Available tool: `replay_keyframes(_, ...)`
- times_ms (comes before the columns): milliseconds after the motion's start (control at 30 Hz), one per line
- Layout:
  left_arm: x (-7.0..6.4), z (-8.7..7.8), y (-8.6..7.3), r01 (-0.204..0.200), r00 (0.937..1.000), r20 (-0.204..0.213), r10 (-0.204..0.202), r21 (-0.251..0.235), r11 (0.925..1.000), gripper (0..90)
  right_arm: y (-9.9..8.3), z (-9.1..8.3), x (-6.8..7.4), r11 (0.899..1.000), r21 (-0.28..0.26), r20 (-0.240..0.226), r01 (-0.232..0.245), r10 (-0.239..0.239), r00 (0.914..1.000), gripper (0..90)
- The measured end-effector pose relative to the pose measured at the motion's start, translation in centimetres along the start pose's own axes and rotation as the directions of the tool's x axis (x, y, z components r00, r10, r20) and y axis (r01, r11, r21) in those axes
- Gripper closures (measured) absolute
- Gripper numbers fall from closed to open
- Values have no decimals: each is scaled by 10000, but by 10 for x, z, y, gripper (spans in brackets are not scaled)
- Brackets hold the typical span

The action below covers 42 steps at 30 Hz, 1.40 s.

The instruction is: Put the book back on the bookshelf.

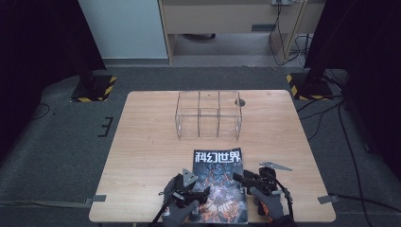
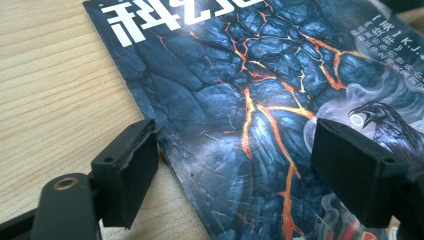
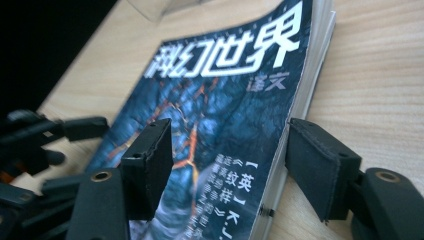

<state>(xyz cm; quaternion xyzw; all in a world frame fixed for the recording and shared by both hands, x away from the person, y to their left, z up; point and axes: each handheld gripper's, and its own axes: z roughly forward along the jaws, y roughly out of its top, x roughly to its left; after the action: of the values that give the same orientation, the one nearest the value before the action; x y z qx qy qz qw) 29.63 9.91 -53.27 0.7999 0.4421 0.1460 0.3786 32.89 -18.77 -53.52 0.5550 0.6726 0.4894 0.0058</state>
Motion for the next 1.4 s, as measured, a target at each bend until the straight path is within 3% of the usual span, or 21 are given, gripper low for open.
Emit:
replay_keyframes(67,0,0,0,-1,10000,18,1,-7,10000,183,-1,3,0,9992,308,181,243,-249,9995,331)
replay_keyframes(167,0,0,0,-22,10000,2,22,-20,10000,182,-1,4,3,9983,362,328,448,-460,9984,324)
replay_keyframes(300,0,0,-1,2,10000,-6,-2,-69,10000,183,0,4,0,9995,301,132,11,-15,9999,321)
replay_keyframes(367,0,0,-1,32,10000,-19,-32,-94,10000,184,2,-2,-2,9986,-17,-428,-523,522,9977,362)
replay_keyframes(467,0,0,-1,39,10000,-24,-40,-108,9999,184,6,-7,0,9935,-501,-1626,-1024,931,9823,408)
replay_keyframes(533,0,0,-1,51,10000,7,-51,-113,9999,186,4,-2,5,9967,21,-2095,-812,798,9745,417)
replay_keyframes(567,1,0,-2,83,10000,37,-83,-140,9999,188,2,4,8,9971,495,-2109,-570,662,9753,414)
replay_keyframes(600,1,0,-2,100,9999,58,-99,-164,9998,189,-1,9,11,9967,808,-1838,-91,239,9827,396)
replay_keyframes(667,1,0,-2,98,9999,72,-97,-167,9998,191,-4,16,15,9897,1325,-1453,548,-353,9887,355)
replay_keyframes(767,2,-1,-2,74,9999,96,-72,-161,9998,195,-1,15,12,9872,1488,-1554,581,-347,9872,353)
replay_keyframes(1000,3,-1,-2,32,9999,128,-30,-136,9999,200,8,22,8,9780,1473,-1464,1476,-1260,9812,376)
replay_keyframes(1100,3,-1,-2,28,9999,145,-26,-131,9999,200,8,22,7,9779,1425,-1293,1533,-1352,9824,458)
replay_keyframes(1200,3,-1,-2,33,9999,139,-31,-136,9999,200,8,22,8,9755,1383,-796,1712,-1614,9837,596)
replay_keyframes(1400,6,-1,-1,120,9996,251,-116,-161,9998,200,8,21,8,9746,1473,-644,1687,-1607,9849,693)
